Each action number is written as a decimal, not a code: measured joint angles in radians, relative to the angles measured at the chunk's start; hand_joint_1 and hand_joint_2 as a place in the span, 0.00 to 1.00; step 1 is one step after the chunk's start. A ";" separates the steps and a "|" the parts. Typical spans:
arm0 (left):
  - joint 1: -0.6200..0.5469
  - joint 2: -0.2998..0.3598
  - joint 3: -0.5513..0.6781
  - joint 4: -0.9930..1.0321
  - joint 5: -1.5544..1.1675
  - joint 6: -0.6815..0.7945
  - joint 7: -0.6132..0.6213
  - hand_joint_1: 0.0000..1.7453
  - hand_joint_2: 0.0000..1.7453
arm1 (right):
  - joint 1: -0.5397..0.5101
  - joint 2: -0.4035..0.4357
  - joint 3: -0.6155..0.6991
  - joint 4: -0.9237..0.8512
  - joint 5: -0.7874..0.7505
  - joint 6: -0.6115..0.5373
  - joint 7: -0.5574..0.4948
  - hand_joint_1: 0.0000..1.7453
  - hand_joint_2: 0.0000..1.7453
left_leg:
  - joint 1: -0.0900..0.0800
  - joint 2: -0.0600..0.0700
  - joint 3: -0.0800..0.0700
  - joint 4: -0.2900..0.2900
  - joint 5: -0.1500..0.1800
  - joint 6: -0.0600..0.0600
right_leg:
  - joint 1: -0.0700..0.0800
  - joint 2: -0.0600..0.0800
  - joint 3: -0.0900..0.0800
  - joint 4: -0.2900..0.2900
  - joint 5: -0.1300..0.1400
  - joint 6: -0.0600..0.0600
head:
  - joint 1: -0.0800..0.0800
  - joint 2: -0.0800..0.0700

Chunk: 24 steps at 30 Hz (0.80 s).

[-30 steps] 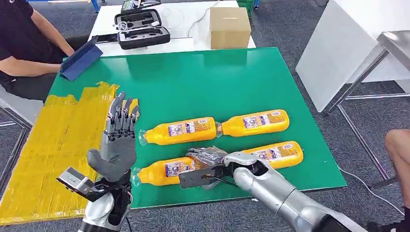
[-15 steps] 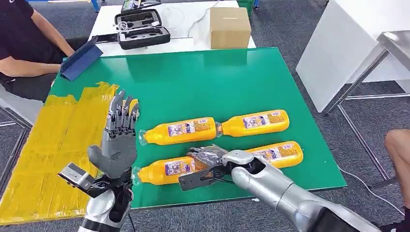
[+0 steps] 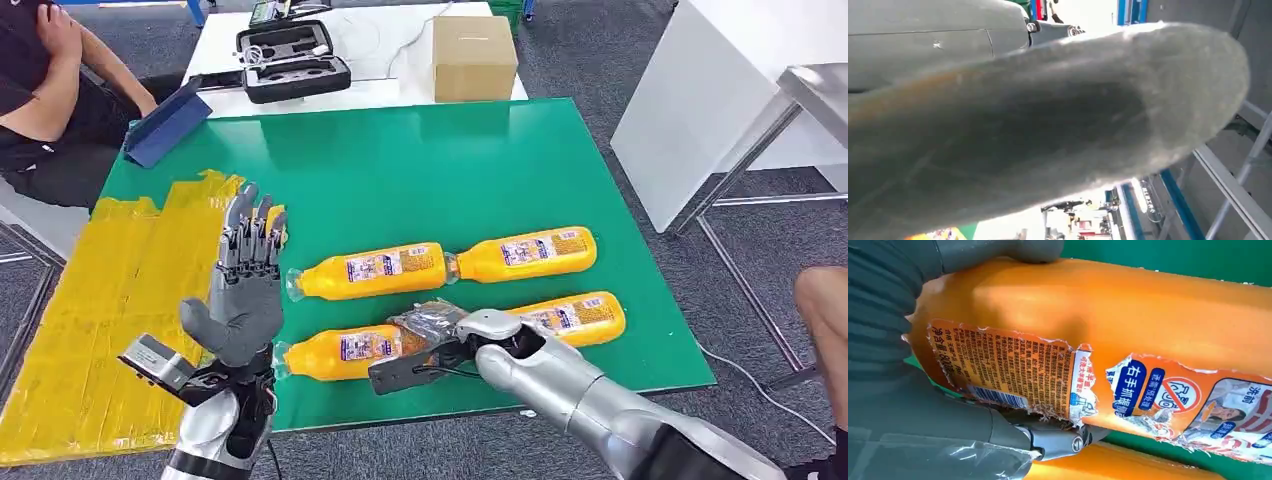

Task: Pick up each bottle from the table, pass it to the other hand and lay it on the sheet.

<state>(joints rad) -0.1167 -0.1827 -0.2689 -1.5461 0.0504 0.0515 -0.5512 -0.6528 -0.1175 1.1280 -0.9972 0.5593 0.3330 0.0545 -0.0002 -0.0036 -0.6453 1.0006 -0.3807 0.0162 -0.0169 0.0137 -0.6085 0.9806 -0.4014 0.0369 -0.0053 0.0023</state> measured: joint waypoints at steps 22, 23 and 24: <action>0.137 -0.042 0.115 -0.081 0.268 0.281 -0.052 0.00 1.00 | 0.392 0.078 -0.311 -0.215 -0.005 -0.378 0.050 1.00 1.00 | 0.003 0.000 0.006 0.000 -0.003 -0.005 | 0.003 0.002 0.006 0.000 -0.002 -0.002 | 0.000 0.000; 0.144 -0.042 0.119 -0.085 0.297 0.266 -0.040 0.00 1.00 | 0.424 0.080 -0.323 -0.243 -0.005 -0.390 0.040 1.00 1.00 | 0.003 -0.001 0.004 0.000 -0.003 -0.005 | 0.003 0.002 0.005 0.000 -0.002 -0.002 | 0.000 0.000; 0.149 -0.041 0.123 -0.088 0.330 0.236 -0.020 0.00 1.00 | 0.451 0.083 -0.337 -0.277 -0.005 -0.402 0.031 1.00 1.00 | 0.003 -0.001 0.002 0.000 -0.003 -0.005 | 0.003 0.002 0.003 0.000 -0.002 -0.002 | 0.000 0.000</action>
<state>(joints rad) 0.0327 -0.2235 -0.1461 -1.6338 0.3805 0.2875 -0.5716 -0.2022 -0.0347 0.7905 -1.2743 0.5539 -0.0690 0.0851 0.0031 -0.0051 -0.6433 1.0003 -0.3838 0.0109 -0.0136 0.0156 -0.6051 0.9804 -0.4033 0.0350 -0.0050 0.0023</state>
